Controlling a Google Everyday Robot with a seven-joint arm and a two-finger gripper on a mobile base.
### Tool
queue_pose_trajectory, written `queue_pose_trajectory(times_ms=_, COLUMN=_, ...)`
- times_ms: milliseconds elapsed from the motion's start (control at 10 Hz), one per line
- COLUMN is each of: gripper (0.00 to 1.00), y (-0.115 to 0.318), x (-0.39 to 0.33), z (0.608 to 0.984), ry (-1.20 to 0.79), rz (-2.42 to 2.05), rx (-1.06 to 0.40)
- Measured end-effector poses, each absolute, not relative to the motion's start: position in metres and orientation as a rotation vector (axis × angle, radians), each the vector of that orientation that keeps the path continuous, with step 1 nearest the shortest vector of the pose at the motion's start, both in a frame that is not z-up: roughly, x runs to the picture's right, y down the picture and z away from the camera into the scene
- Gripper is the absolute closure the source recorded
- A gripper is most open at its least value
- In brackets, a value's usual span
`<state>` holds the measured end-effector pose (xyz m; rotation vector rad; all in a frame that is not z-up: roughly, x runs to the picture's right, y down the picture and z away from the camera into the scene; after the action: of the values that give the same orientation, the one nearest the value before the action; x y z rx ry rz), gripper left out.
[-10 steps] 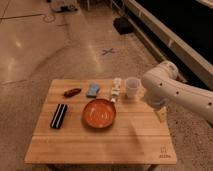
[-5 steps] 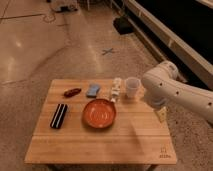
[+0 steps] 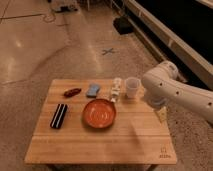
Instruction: Drag the ceramic bowl in a circle
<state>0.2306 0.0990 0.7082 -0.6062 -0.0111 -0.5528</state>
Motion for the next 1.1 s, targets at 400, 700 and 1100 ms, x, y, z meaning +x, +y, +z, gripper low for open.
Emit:
queue_pose_trajectory(times_ms=400, gripper=0.2, y=0.099, x=0.231, z=0.708, ry=-0.011, rz=-0.552, rx=-0.606)
queue_pose_trajectory(times_ms=700, gripper=0.2, y=0.109, x=0.209, z=0.719, ry=-0.036, rz=-0.593, rx=-0.612)
queue_pose_trajectory(times_ms=1100, gripper=0.2, y=0.123, x=0.156, z=0.735, ry=-0.077, rz=-0.669, rx=-0.618)
